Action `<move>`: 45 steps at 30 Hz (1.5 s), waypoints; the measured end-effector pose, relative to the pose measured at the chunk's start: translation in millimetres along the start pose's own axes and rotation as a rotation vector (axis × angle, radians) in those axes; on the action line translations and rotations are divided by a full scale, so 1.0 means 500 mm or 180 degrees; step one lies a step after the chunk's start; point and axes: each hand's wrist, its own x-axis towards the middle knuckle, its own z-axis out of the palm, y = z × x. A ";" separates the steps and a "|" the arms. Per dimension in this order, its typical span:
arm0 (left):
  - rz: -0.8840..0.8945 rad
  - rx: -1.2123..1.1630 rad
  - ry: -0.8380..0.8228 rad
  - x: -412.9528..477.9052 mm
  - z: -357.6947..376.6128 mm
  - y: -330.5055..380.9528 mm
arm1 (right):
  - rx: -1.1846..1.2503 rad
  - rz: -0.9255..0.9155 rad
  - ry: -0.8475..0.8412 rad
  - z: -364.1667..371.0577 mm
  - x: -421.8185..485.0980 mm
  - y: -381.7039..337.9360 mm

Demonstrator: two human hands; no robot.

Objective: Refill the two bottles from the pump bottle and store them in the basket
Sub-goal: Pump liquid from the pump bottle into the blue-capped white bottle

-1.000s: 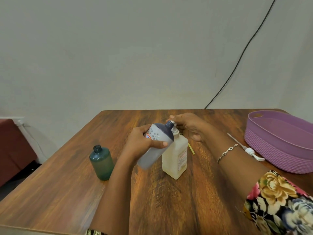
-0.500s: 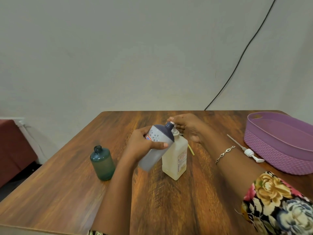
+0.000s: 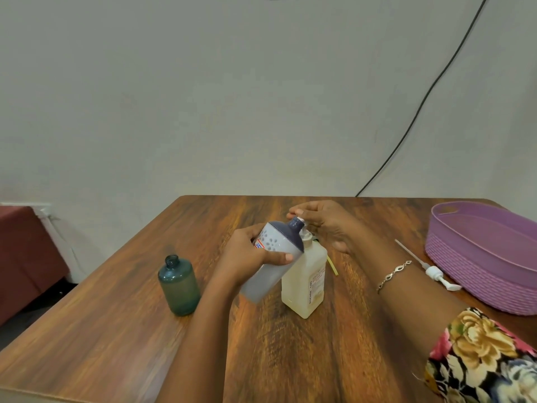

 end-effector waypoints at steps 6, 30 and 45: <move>-0.0020 -0.0092 -0.0108 0.000 0.002 -0.008 | 0.0058 0.0058 0.0067 -0.003 -0.002 0.019; 0.0051 0.0016 -0.0011 0.002 0.001 0.002 | -0.0199 -0.0030 0.0008 0.003 0.004 0.001; 0.0005 -0.0052 -0.0045 -0.002 0.000 0.004 | -0.0403 -0.0008 0.0059 0.000 -0.002 -0.004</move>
